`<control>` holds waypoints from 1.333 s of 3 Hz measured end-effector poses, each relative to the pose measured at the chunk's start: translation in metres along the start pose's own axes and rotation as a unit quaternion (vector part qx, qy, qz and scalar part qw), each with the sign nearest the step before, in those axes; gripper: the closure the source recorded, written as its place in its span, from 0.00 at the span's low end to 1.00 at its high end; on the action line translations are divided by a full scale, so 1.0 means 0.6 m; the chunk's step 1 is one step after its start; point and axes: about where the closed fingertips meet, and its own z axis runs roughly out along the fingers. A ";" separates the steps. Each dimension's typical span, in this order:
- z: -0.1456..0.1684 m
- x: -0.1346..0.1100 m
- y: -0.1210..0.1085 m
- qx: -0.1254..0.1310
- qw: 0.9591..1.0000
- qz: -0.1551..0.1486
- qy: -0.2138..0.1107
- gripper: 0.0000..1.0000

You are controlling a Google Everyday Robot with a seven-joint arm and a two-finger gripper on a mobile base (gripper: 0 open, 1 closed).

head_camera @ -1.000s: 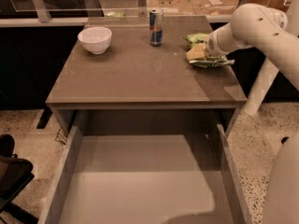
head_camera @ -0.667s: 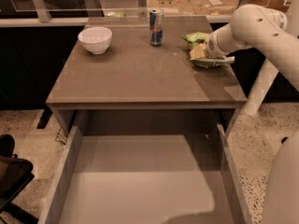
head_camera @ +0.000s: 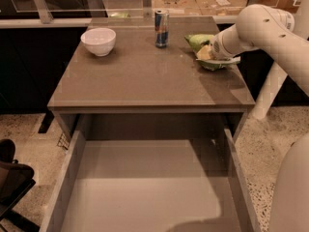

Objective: Place green jalapeno chip bag into top drawer

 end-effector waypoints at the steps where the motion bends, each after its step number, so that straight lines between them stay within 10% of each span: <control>1: 0.000 0.000 0.000 0.000 1.000 0.000 0.000 1.00; 4: -0.051 -0.005 0.027 0.012 1.000 -0.012 -0.006 1.00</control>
Offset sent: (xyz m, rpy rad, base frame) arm -0.0374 0.0105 0.0429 -0.0324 -0.0148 0.0027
